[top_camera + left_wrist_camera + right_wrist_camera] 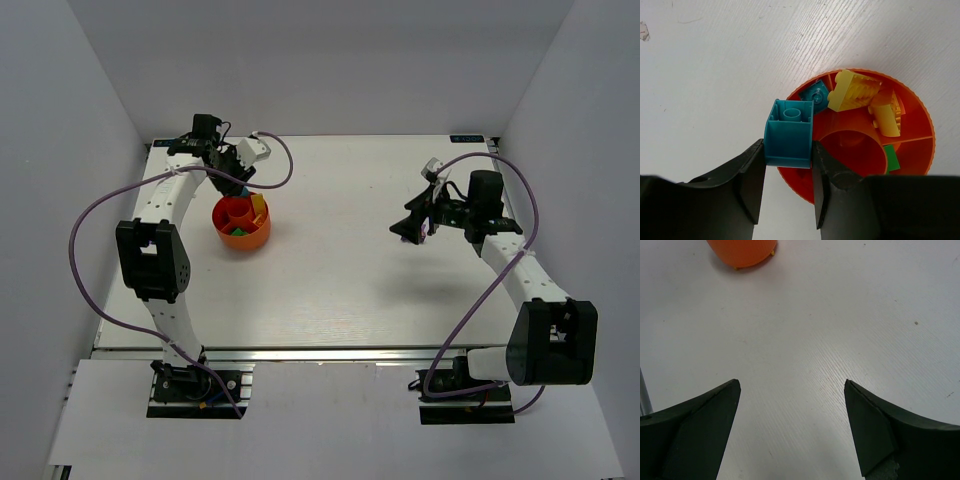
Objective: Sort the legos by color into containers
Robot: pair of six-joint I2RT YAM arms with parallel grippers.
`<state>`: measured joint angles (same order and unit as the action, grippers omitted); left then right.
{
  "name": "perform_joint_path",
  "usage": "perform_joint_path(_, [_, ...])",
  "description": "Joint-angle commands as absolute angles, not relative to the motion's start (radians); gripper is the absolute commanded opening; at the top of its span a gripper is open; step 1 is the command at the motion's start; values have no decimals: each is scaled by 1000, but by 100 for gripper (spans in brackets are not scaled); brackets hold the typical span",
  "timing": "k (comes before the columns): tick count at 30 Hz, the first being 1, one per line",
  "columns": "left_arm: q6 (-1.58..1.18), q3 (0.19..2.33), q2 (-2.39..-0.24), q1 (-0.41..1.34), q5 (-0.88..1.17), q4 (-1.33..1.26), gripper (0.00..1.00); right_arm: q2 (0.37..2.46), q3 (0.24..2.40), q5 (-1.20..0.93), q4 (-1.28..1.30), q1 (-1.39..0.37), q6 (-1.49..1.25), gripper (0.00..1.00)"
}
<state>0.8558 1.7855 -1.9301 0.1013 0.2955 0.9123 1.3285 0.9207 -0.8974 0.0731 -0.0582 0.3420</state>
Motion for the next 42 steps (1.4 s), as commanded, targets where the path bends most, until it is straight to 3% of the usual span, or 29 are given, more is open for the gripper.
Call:
perform_joint_path(1, [887,1799,-1879,91,308,937,0,1315,914,-928,37,-54,328,89])
perform_joint_path(40, [873,1707,-1812,81,293,897,0,1305,894,-937,20,-44,330,89])
perform_joint_path(42, [870,1700,-1807,81,290,888,9,1307,894,-937,20,-41,328,89])
